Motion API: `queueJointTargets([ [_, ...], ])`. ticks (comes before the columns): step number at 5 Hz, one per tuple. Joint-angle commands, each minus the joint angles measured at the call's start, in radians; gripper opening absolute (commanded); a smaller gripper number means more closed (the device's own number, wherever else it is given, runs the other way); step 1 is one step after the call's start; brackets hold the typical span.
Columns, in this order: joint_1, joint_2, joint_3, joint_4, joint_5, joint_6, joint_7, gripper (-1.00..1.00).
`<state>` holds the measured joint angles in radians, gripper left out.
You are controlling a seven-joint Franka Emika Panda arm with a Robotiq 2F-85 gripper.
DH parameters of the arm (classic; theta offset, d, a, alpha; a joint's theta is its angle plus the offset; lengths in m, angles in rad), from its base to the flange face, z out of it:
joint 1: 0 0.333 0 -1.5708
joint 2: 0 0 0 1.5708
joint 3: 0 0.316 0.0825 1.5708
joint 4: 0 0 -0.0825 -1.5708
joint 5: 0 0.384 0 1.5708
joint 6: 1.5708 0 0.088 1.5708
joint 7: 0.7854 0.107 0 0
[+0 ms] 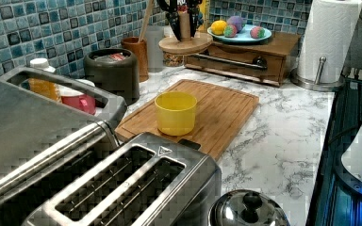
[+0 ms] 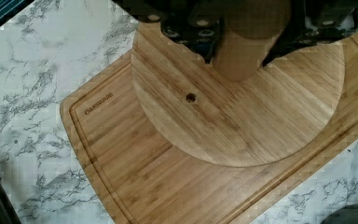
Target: Put the lid on the tea container.
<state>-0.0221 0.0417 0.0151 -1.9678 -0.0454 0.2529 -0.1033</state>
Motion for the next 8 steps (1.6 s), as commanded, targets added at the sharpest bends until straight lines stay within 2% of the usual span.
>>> queueJointTargets([
  [1, -0.008, 0.000, 0.008, -0.001, 0.000, 0.000, -0.001, -1.00],
  [2, -0.019, -0.030, -0.003, -0.018, 0.048, 0.069, -0.038, -1.00],
  [3, 0.003, -0.078, -0.040, -0.045, 0.089, 0.168, -0.078, -1.00],
  [5, 0.000, -0.163, -0.030, -0.131, 0.124, 0.410, -0.146, -1.00],
  [6, -0.010, -0.138, -0.005, -0.094, 0.126, 0.457, -0.168, -1.00],
  [7, 0.007, -0.136, -0.017, -0.089, 0.136, 0.539, -0.150, -1.00],
  [8, 0.007, -0.100, -0.015, -0.029, 0.136, 0.544, -0.122, -1.00],
])
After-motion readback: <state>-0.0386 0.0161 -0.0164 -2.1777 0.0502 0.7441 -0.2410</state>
